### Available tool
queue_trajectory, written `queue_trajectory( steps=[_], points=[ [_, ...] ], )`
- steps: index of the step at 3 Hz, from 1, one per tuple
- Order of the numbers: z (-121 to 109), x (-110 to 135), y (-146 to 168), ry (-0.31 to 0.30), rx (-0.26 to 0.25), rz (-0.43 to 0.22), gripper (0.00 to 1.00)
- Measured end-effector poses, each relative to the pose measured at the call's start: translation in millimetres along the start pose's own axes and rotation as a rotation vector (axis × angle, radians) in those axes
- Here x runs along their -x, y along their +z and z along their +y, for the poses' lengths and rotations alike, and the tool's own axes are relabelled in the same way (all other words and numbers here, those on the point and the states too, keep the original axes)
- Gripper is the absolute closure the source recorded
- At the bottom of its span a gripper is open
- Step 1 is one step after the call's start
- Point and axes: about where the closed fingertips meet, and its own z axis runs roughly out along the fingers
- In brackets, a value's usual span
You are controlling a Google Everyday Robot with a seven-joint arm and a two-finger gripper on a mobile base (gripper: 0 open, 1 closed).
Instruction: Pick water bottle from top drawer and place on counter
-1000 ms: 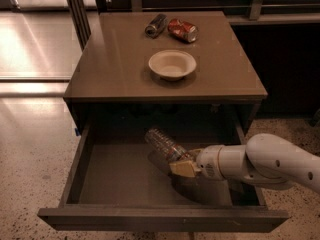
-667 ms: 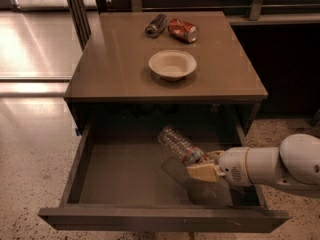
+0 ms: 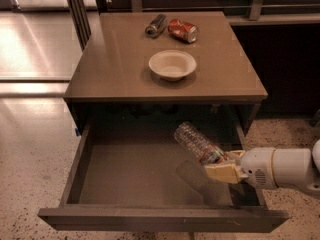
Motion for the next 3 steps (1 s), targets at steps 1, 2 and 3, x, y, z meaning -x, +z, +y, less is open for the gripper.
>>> queue_trajectory(
  steps=[1, 2, 3],
  points=[
    [2.4, 15.6, -2.5, 0.010, 0.038, 0.004, 1.00],
    [2.6, 59.2, -44.0, -0.016, 0.014, -0.039, 1.00],
    [-2.4, 109.6, -88.6, -0.072, -0.060, -0.089, 1.00]
  ],
)
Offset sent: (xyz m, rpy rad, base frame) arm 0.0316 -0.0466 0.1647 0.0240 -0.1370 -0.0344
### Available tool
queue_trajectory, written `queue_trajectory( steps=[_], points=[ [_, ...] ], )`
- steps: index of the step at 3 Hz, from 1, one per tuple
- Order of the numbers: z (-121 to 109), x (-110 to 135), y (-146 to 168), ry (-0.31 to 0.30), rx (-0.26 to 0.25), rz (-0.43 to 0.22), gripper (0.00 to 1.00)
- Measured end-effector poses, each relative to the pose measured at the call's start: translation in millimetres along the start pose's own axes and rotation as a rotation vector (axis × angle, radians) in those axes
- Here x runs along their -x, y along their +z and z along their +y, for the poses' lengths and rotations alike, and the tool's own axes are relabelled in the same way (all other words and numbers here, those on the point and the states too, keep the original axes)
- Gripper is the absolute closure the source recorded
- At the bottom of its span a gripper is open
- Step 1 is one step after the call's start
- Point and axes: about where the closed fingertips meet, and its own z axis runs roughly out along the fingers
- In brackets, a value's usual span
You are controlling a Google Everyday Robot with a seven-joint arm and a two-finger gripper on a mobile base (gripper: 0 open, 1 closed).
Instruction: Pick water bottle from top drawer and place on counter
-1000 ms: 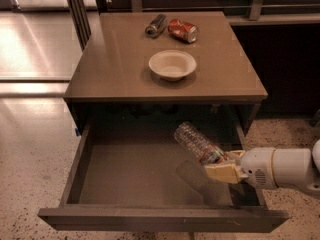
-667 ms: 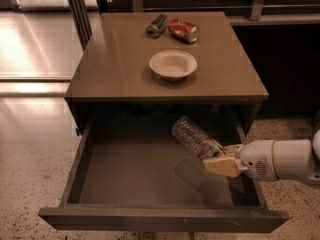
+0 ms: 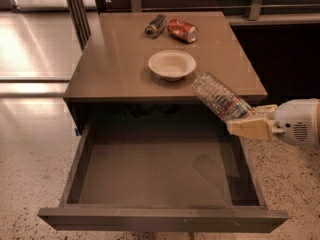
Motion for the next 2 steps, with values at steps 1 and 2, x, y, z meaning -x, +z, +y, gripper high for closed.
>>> queue_trajectory(
  steps=[1, 2],
  points=[
    [-7.9, 35.8, -39.9, -0.030, -0.079, -0.050, 1.00],
    [-27.0, 61.8, -56.3, -0.027, -0.159, -0.121, 1.00]
  ],
)
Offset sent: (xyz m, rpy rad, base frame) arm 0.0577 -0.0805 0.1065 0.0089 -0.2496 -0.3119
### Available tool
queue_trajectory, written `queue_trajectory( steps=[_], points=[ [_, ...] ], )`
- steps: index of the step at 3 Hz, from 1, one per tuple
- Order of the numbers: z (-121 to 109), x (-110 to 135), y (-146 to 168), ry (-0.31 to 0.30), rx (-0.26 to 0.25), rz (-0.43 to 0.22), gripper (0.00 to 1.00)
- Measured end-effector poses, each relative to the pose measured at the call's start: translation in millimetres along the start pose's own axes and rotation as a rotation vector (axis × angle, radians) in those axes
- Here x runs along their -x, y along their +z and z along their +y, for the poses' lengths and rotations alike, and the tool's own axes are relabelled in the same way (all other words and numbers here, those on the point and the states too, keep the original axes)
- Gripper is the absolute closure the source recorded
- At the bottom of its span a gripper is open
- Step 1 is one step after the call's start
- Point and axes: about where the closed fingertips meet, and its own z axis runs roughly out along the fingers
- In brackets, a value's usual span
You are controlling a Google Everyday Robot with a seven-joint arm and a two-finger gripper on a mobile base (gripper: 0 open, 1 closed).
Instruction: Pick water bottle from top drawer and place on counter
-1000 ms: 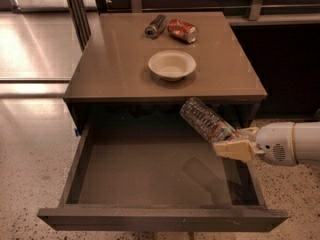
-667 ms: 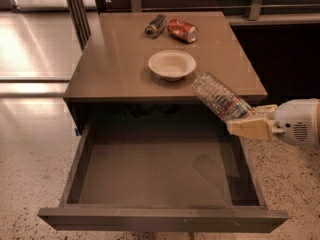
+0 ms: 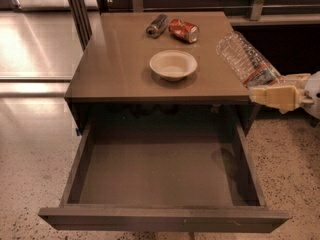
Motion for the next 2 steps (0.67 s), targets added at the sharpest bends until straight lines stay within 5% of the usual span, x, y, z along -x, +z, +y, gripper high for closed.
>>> queue_trajectory(
  steps=[2],
  points=[
    [-63.0, 42.0, 38.7, 0.016, -0.066, -0.068, 1.00]
  ],
)
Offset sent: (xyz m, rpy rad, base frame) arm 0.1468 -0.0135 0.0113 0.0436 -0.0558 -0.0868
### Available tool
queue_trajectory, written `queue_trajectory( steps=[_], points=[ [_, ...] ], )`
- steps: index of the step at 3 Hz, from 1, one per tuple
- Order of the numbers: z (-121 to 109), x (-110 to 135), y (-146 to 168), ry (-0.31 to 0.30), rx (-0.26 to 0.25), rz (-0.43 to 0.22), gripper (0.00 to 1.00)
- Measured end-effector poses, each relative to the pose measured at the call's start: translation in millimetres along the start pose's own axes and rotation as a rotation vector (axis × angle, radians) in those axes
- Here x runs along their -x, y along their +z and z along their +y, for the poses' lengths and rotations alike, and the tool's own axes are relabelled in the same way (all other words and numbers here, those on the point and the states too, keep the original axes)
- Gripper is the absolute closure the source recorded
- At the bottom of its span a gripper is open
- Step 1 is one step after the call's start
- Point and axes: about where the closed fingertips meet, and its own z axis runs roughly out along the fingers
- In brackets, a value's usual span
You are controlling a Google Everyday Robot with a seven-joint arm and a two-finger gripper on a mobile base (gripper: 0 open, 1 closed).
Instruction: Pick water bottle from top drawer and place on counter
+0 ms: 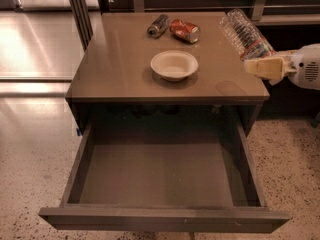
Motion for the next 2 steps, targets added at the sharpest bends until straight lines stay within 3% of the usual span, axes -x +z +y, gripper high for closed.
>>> queue_trajectory(
  steps=[1, 2],
  points=[
    [-22.1, 10.0, 44.8, 0.012, 0.014, 0.017, 1.00],
    [-41.3, 0.8, 89.4, 0.040, 0.034, 0.063, 1.00]
  ],
)
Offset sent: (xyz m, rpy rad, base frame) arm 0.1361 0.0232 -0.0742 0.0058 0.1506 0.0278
